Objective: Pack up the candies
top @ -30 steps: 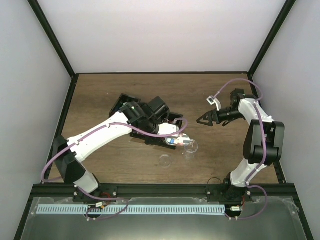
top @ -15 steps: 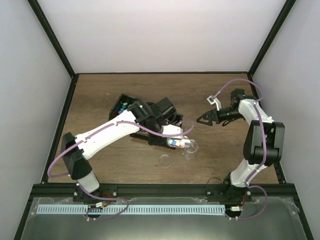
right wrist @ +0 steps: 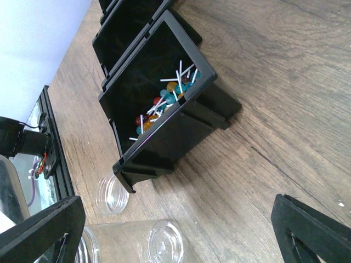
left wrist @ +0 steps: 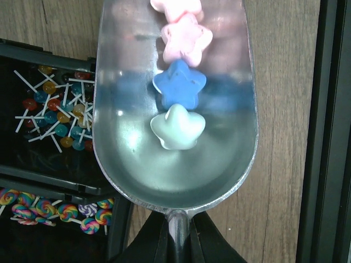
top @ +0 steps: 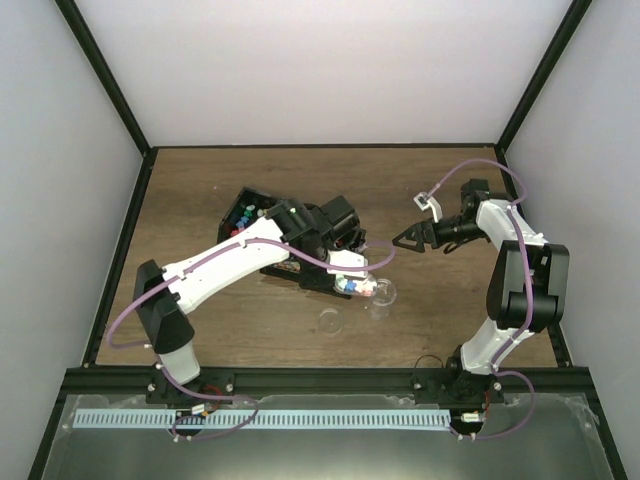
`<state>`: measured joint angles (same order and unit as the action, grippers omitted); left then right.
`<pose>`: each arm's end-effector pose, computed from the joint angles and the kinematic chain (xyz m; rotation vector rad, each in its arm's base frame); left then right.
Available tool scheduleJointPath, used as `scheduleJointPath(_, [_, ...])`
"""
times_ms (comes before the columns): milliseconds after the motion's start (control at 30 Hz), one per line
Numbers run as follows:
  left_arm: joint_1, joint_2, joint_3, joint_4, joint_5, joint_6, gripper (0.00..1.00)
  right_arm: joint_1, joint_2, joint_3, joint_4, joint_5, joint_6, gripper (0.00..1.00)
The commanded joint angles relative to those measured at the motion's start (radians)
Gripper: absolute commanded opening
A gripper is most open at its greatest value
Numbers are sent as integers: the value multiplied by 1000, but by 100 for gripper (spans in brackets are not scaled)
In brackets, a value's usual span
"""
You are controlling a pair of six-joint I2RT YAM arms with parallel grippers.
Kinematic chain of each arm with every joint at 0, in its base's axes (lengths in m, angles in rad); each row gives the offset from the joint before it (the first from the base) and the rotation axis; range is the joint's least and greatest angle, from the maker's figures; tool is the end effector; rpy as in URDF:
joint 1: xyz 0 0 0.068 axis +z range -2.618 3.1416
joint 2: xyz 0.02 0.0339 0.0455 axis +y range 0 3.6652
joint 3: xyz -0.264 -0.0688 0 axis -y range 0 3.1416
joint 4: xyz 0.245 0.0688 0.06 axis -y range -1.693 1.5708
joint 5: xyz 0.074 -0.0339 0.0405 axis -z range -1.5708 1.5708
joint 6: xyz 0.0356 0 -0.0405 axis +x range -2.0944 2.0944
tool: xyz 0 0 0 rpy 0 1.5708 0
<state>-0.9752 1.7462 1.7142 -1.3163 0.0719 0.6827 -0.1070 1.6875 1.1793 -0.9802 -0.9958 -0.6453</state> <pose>0.1870 -0.2804 0.3188 2.1666 1.9697 -0.1519 0.3031 -0.0025 0.2159 -0.7022 2.3397 1.1977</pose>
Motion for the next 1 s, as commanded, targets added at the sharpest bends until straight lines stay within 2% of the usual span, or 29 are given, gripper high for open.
scheduleJointPath(0, [-5, 21, 53, -28, -13, 4, 4, 0, -28, -3, 11, -27, 5, 96])
scheduleJointPath(967, [-23, 78, 146, -95, -57, 14, 4, 0, -5, 16, 6, -32, -1, 96])
